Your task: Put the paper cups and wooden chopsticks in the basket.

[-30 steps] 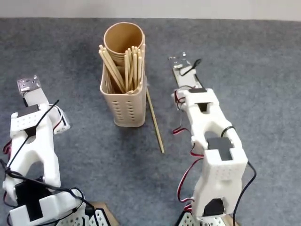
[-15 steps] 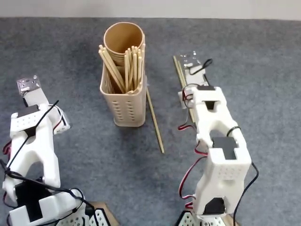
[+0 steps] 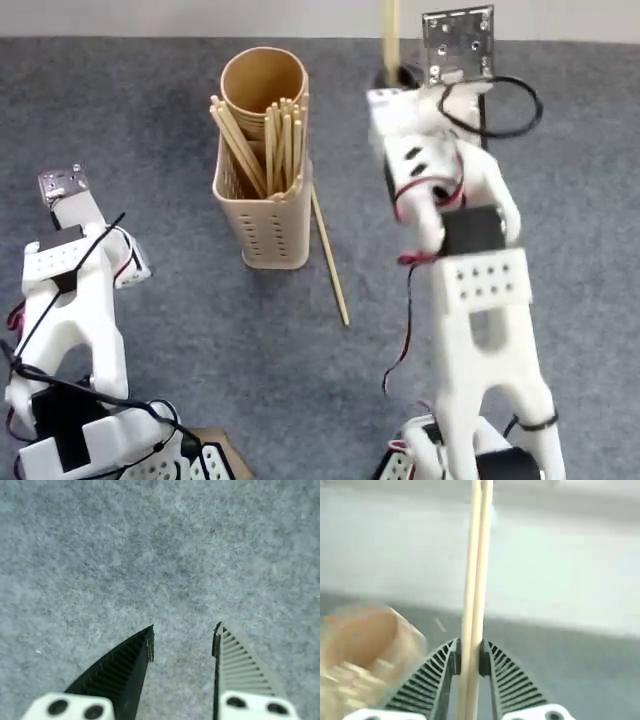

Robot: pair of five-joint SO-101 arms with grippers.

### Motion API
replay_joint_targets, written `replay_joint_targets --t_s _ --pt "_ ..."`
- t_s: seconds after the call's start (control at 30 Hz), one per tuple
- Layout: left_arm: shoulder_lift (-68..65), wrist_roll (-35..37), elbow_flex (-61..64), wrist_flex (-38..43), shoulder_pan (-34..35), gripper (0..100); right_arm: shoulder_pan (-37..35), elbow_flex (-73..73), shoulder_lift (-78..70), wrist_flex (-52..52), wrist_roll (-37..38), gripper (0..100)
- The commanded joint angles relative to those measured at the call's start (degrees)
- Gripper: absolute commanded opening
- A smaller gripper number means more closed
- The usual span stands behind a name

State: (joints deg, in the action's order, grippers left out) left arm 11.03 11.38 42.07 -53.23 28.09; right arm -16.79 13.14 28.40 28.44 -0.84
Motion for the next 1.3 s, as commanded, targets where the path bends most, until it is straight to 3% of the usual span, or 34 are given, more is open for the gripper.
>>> replay_joint_targets --t_s 0.0,0.2,0.6,0.77,0.93,1.27 --pt "0.48 0.26 -0.22 0.53 -0.92 21 -7.60 -0.40 4.09 -9.10 -2.90 0.5" --pt "0.48 0.26 -0.22 0.53 -0.92 21 -16.57 8.48 2.59 -21.93 -7.21 0.5" --pt "0.22 0.26 -0.22 0.62 -0.92 21 -18.86 31.52 1.80 -42.59 -6.59 0.5" --pt "0.04 -1.67 -0.13 0.97 -0.92 21 -22.29 34.86 2.33 -44.53 -2.02 1.7" --pt "-0.04 -3.43 0.04 2.29 -1.19 21 -23.69 34.95 2.42 -44.53 3.08 13.2" --pt "-0.04 -3.52 0.04 2.29 -1.19 21 -17.98 31.08 8.40 -44.00 3.25 16.6"
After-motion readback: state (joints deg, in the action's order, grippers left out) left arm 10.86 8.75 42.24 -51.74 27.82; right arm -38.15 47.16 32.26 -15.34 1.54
